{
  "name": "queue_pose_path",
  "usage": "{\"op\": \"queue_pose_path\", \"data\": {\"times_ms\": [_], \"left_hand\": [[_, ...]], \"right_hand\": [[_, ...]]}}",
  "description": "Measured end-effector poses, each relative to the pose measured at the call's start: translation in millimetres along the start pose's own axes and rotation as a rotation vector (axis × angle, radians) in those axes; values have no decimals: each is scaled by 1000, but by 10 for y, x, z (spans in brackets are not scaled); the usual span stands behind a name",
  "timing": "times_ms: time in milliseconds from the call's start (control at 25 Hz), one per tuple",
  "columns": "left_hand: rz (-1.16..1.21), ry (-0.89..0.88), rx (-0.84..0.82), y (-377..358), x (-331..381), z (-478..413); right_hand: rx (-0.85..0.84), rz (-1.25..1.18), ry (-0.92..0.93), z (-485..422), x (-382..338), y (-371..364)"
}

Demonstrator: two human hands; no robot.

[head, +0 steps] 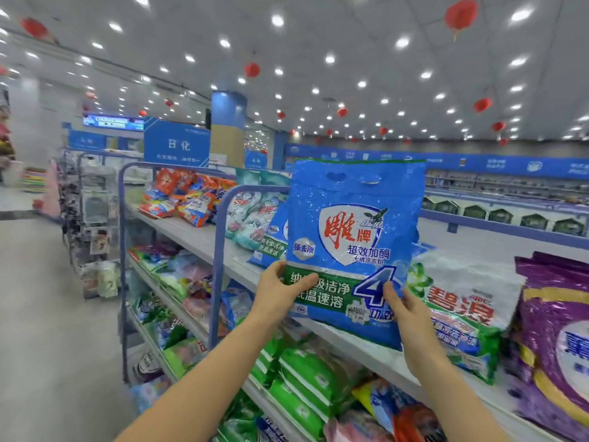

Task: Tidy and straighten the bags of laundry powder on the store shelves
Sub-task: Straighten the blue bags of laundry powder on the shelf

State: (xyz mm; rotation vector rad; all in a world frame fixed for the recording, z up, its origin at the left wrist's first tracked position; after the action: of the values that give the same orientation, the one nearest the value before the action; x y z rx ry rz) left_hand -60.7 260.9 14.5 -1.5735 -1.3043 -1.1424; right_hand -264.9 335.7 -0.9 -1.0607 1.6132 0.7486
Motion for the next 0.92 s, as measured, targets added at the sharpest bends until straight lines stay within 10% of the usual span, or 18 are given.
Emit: {"op": "queue_pose_path", "data": {"times_ms": [520,920], "left_hand": [[10,151,-211,-364,-933,-1808],[-174,207,-702,-264,-1085,-2232]], "right_hand": [[62,241,-84,-1382,476,-280],[227,464,-226,-1253,593,-393]]}}
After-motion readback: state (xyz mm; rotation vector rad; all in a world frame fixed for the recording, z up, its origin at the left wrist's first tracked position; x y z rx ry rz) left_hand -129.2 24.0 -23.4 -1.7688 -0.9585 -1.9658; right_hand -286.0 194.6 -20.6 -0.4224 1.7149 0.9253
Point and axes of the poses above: each hand's wrist, its own z-axis away from the middle knuckle, its own y-axis out of the back of the hand, x = y × z, the point moved 4 cm from there along -z, towards the middle knuckle, and after that the axes turned 1 degree about x, right-handed, at the moved point
